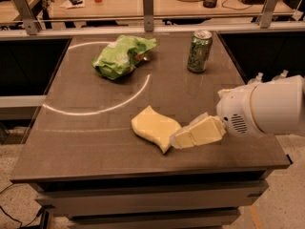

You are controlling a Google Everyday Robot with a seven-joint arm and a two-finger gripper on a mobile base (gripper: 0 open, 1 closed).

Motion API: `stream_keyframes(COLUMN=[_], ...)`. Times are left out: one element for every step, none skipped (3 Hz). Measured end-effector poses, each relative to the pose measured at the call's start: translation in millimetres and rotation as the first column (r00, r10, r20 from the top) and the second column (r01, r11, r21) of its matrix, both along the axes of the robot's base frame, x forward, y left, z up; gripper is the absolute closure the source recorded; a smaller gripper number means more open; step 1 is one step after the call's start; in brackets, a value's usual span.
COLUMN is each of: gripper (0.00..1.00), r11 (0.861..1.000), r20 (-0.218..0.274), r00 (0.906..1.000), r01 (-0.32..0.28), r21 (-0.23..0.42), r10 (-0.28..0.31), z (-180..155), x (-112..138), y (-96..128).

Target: Move sponge near green rice chip bag

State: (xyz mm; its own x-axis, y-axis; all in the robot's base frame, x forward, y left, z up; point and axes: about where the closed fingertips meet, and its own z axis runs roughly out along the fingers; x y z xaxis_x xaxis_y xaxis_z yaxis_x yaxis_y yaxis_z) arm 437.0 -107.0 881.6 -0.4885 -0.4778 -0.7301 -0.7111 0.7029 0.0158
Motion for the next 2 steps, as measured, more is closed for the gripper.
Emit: stream_keyframes(gripper=[0.00,0.00], r11=[1.000,0.999], r20=[0.001,-0.002], r00=[0.9999,0.9992], r01=[-0.013,-0.040], r21=[0.005,0.021], r10=[0.013,0.040], z=[0.2,-2.2], x=[-4.4,-10.4], y=[6.4,23.7])
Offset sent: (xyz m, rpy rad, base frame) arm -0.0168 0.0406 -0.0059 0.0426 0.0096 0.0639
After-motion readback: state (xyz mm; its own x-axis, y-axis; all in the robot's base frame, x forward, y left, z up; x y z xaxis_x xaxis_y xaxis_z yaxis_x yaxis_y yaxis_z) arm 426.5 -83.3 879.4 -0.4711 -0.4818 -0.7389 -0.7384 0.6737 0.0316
